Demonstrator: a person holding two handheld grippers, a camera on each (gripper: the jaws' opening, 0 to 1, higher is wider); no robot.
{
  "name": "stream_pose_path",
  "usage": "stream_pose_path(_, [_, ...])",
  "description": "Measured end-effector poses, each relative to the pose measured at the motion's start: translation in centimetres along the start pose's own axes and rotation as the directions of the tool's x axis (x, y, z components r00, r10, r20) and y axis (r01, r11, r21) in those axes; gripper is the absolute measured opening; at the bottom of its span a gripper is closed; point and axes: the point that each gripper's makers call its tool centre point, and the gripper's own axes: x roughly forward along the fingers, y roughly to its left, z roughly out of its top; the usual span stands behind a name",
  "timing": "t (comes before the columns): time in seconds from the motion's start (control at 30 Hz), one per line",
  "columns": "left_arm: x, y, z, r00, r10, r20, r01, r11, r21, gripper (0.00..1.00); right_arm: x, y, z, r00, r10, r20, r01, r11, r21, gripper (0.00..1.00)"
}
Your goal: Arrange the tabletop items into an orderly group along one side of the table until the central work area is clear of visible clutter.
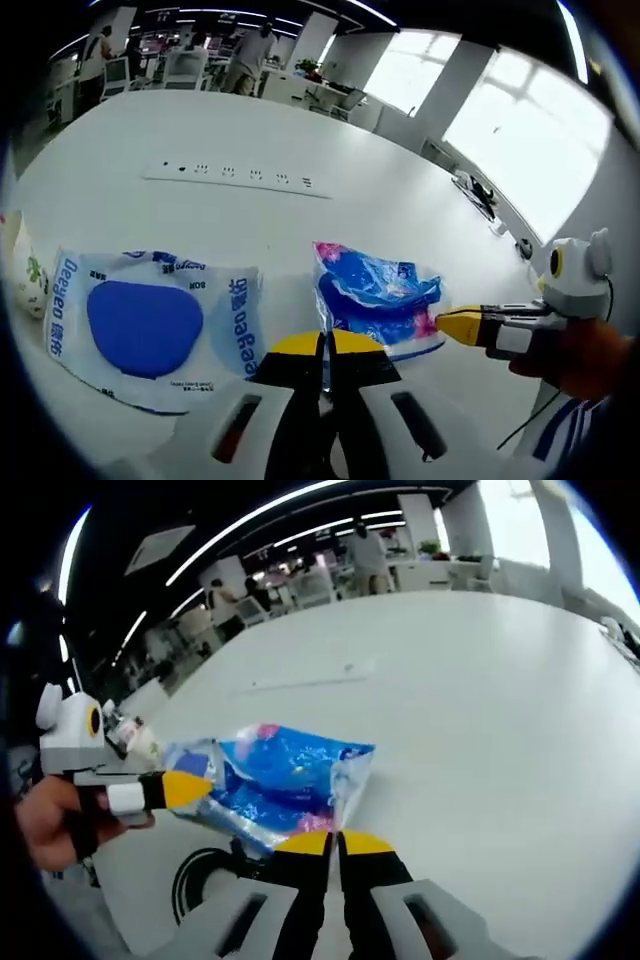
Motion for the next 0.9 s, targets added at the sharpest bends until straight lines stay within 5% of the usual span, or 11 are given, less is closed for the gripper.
stream_pose_path(0.9, [1.5,0.9,-3.2,0.995,0.06,-0.075,-0.058,0.998,0.021,0.0,2.3,-1.1,-2.1,0.999,0.036,-0.04,-0.037,0.999,-0.037,0.02])
